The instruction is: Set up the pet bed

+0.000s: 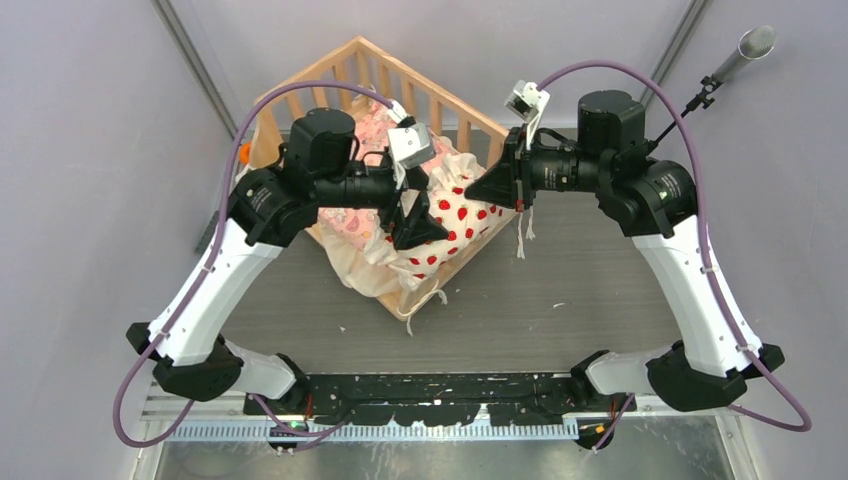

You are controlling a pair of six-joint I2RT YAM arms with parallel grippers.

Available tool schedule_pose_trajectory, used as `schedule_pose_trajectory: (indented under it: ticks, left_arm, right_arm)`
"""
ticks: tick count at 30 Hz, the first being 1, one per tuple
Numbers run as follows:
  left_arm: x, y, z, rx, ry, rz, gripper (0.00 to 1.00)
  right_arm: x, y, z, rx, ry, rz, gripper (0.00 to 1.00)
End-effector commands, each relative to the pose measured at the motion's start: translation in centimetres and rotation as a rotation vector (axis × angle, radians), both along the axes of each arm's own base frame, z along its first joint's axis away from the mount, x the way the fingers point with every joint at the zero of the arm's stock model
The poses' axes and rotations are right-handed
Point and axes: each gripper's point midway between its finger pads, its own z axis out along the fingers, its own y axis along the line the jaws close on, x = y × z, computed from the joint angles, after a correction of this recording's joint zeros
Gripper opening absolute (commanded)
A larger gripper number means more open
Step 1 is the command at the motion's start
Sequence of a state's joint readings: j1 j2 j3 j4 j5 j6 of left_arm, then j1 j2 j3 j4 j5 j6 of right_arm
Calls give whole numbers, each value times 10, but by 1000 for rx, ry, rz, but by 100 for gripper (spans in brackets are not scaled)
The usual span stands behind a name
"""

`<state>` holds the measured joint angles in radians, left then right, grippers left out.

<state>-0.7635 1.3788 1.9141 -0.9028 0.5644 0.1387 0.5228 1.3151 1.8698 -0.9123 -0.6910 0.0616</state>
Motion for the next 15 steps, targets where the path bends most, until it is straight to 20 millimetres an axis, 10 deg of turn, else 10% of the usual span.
schedule_pose_trajectory:
  ticks: [1, 8, 15]
  left_arm:
    - [-11, 0, -4, -3, 38, -43, 85]
    - [-8, -1, -16, 32, 65, -40, 2]
    - [41, 34, -1, -26, 39, 152, 0]
  right_arm:
    - [-9, -4, 28, 69, -101, -8, 0]
    - [-8, -6, 33, 84, -113, -27, 8]
    - [6, -41, 40, 56, -208, -266, 58]
